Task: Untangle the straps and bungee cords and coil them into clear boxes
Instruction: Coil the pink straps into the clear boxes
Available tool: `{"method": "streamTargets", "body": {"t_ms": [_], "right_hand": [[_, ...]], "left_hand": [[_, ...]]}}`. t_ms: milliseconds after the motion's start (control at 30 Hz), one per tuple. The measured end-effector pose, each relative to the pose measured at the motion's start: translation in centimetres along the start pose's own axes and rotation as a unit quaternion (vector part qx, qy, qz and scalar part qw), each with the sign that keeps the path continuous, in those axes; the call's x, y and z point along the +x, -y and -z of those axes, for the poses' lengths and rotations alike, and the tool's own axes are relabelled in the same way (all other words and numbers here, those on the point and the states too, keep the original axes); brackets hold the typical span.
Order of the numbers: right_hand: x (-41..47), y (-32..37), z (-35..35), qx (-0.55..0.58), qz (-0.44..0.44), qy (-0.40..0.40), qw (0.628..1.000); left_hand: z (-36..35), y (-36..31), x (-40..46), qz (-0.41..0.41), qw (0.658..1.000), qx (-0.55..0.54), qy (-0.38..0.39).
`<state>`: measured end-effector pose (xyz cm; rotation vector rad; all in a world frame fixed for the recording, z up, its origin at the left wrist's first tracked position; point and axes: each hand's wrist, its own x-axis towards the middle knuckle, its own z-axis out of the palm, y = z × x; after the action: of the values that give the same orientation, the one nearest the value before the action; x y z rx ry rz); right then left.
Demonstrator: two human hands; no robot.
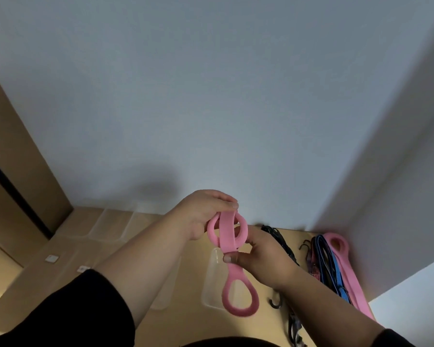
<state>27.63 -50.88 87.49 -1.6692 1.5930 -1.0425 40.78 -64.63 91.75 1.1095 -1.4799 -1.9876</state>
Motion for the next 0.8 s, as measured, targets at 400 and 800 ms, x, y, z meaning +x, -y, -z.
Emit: {"method": "streamTargets", "body": {"t_ms": [400, 800], "right_hand": [[0.1, -1.1, -0.4, -0.109, 0.101, -0.221, 0.964], [1.3, 0.4, 0.5, 0.077, -0.051, -0.141, 0.986]], "left_hand": [[-1.2, 1.5, 0.4, 0.075, 0.991, 0.107, -0.012], [0.2, 4.7, -0.5, 0.023, 0.994, -0.026, 0.103]]}}
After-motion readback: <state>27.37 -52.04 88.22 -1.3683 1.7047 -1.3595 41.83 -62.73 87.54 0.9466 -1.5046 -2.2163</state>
